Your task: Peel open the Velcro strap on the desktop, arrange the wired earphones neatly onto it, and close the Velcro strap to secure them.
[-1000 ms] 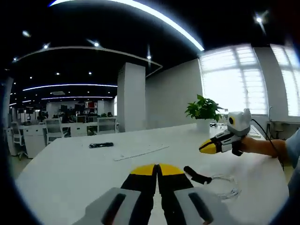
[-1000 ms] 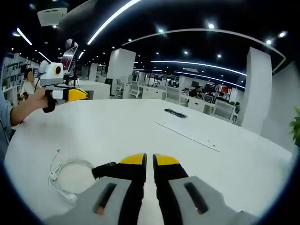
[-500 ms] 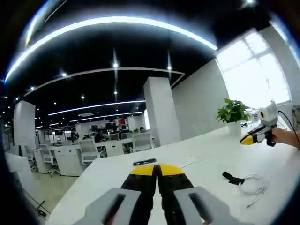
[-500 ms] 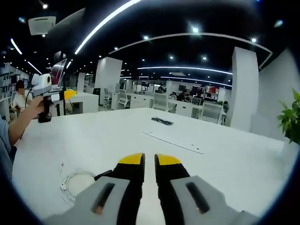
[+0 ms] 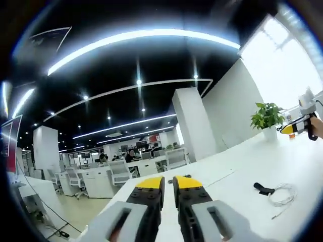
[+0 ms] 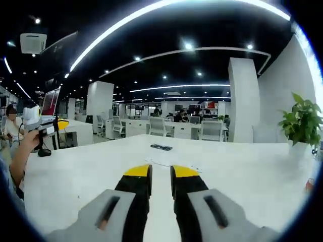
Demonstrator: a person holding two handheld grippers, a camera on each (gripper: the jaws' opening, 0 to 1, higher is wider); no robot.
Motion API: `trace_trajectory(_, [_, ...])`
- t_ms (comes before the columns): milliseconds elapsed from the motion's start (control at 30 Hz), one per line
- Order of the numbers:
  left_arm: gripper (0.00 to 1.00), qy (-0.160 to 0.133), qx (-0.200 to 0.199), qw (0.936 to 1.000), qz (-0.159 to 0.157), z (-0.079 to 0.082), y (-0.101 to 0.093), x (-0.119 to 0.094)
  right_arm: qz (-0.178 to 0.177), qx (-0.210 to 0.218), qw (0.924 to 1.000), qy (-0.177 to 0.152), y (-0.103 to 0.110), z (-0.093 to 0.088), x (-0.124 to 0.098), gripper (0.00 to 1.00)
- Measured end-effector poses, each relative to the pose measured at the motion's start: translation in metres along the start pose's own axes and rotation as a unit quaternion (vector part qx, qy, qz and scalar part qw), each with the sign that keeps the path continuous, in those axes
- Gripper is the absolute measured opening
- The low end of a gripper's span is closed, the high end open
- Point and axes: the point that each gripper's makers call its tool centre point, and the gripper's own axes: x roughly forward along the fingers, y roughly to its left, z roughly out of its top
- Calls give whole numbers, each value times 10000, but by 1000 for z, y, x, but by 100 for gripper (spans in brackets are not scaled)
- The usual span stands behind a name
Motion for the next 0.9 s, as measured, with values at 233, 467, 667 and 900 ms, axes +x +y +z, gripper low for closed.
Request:
trace_trajectory(233, [22, -234, -78, 9997, -35, -11, -10, -1, -333, -75, 9987, -366, 5, 7, -12, 25])
trace_trajectory(467, [36, -102, -314, 9995, -1, -34, -11, -2, -637, -239, 9974, -236, -5, -14, -9, 30])
trace_trajectory(667, [42, 86, -233, 9997, 56, -47, -17, -9, -651, 54, 9977, -203, -14, -27, -10, 31])
trace_trajectory(900, [42, 94, -314, 9994, -53, -51, -25, -10, -667, 196, 9975, -160, -18, -33, -10, 33])
